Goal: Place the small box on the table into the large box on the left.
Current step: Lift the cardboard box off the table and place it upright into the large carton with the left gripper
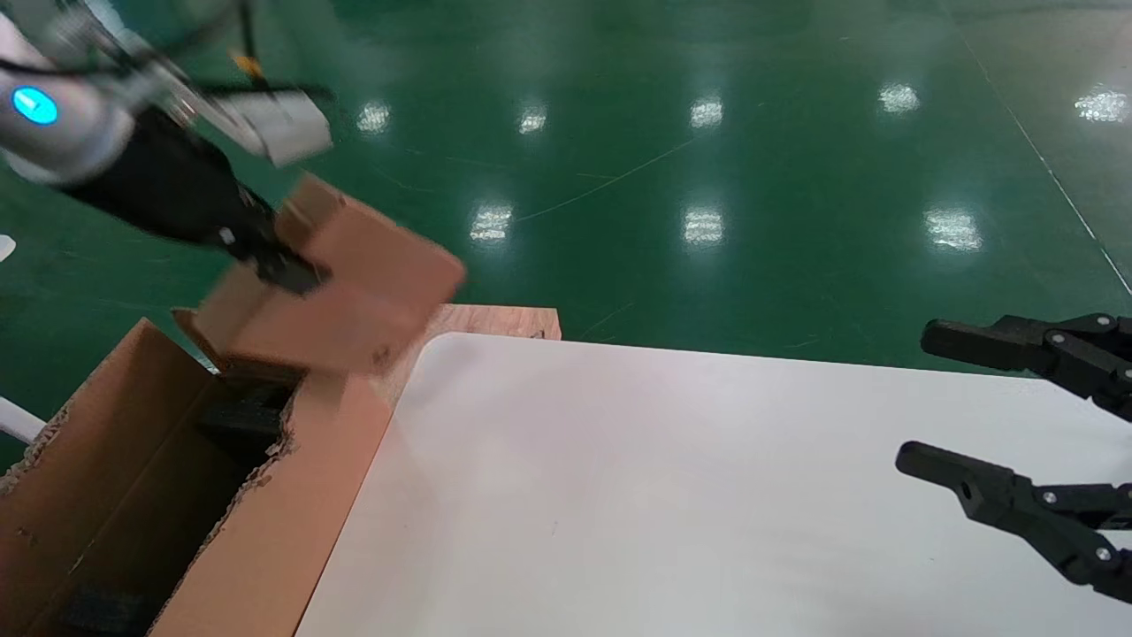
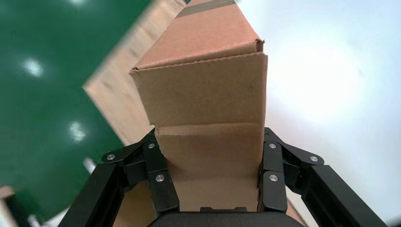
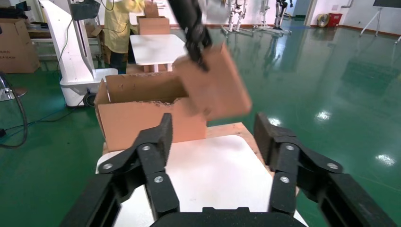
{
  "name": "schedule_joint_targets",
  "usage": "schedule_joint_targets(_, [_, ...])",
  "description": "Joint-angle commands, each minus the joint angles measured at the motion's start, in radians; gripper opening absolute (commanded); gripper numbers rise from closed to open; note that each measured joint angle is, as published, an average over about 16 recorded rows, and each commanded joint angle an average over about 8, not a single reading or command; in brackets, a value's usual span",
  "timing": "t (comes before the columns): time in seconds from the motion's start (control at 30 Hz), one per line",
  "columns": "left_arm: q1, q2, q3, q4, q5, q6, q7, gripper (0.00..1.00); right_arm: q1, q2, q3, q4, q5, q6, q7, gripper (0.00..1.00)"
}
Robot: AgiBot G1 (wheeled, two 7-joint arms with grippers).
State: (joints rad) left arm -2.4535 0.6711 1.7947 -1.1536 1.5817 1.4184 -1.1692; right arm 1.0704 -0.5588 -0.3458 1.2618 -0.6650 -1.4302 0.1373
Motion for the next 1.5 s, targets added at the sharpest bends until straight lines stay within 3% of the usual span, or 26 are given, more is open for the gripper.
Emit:
schedule_joint_targets(0.03, [-0.035, -0.017, -0.017, 0.035, 0.011, -0.014, 0.042, 0.0, 0.0, 0.0, 0.0, 0.0, 0.0, 0.0, 0.0, 0.0])
schedule_joint_targets(0.33, [-0.093, -0.03, 0.007, 0.236, 0.14, -0.024, 0.14, 0.0, 0.0, 0.0, 0.0, 0.0, 0.0, 0.0, 0.0, 0.0])
schedule_joint_targets(0.67, [-0.14, -0.063, 0.015, 0.256, 0.115, 0.103, 0.195, 0.0, 0.0, 0.0, 0.0, 0.0, 0.0, 0.0, 0.0, 0.0])
schedule_joint_targets(1.07, [-0.068, -0.096, 0.059, 0.204, 0.095, 0.12, 0.111, 0.0, 0.0, 0.0, 0.0, 0.0, 0.0, 0.0, 0.0, 0.0])
schedule_joint_targets(1.5, [0.031, -0.066, 0.085, 0.314, 0.092, 0.067, 0.103, 0.0, 0.0, 0.0, 0.0, 0.0, 0.0, 0.0, 0.0, 0.0])
